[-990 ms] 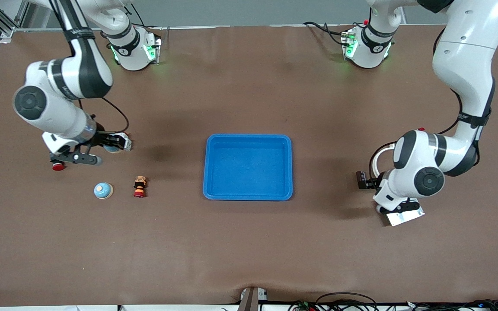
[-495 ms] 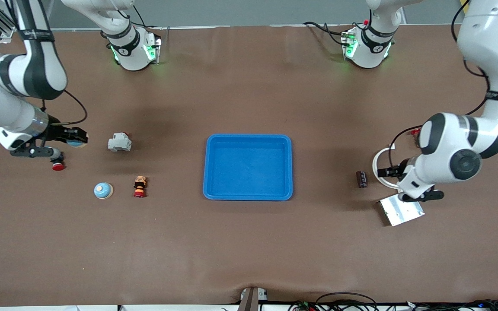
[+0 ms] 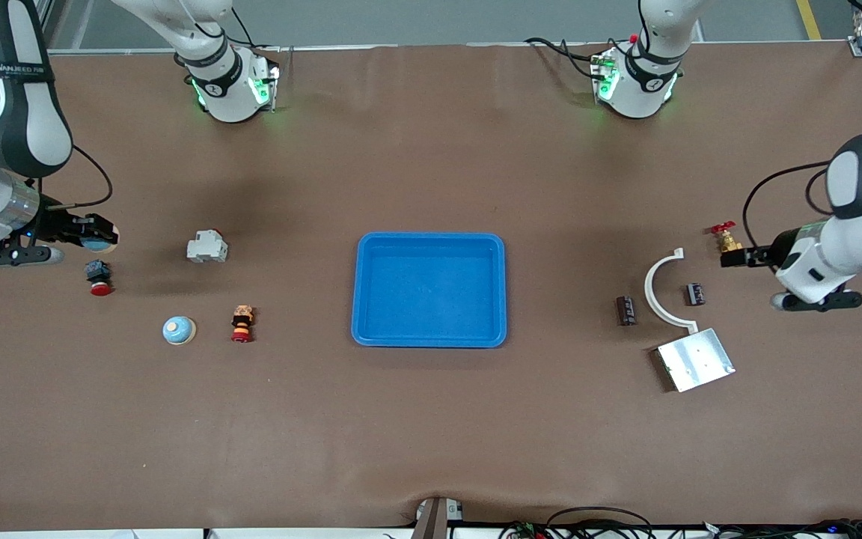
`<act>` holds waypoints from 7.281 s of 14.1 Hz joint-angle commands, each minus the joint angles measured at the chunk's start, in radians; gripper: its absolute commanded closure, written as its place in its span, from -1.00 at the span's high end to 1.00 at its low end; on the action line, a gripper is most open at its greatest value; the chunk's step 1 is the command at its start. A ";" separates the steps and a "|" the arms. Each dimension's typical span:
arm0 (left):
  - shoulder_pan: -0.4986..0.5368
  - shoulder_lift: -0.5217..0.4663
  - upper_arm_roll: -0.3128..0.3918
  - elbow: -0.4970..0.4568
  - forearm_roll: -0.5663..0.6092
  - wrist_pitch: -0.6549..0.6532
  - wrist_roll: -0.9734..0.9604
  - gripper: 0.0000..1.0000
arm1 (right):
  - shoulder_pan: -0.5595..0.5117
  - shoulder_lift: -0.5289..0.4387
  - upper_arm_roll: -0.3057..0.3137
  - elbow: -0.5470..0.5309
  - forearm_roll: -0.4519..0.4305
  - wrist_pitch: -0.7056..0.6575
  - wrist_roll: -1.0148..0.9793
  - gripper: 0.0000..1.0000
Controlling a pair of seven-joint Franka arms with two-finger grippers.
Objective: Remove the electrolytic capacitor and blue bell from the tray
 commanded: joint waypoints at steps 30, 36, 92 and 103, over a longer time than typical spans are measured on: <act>0.009 -0.283 -0.017 0.152 -0.182 -0.199 0.017 1.00 | -0.065 0.179 0.014 -0.116 0.163 0.353 -0.197 -1.00; 0.006 -0.283 -0.017 0.152 -0.184 -0.199 0.017 1.00 | -0.065 0.198 0.015 -0.131 0.165 0.390 -0.197 -1.00; -0.712 -0.424 0.626 0.077 -0.144 -0.109 0.050 1.00 | 0.016 0.123 0.025 0.000 0.093 0.142 0.035 1.00; -0.712 -0.480 0.627 -0.006 -0.144 -0.050 0.048 1.00 | 0.102 0.093 0.025 0.318 -0.050 -0.208 0.201 1.00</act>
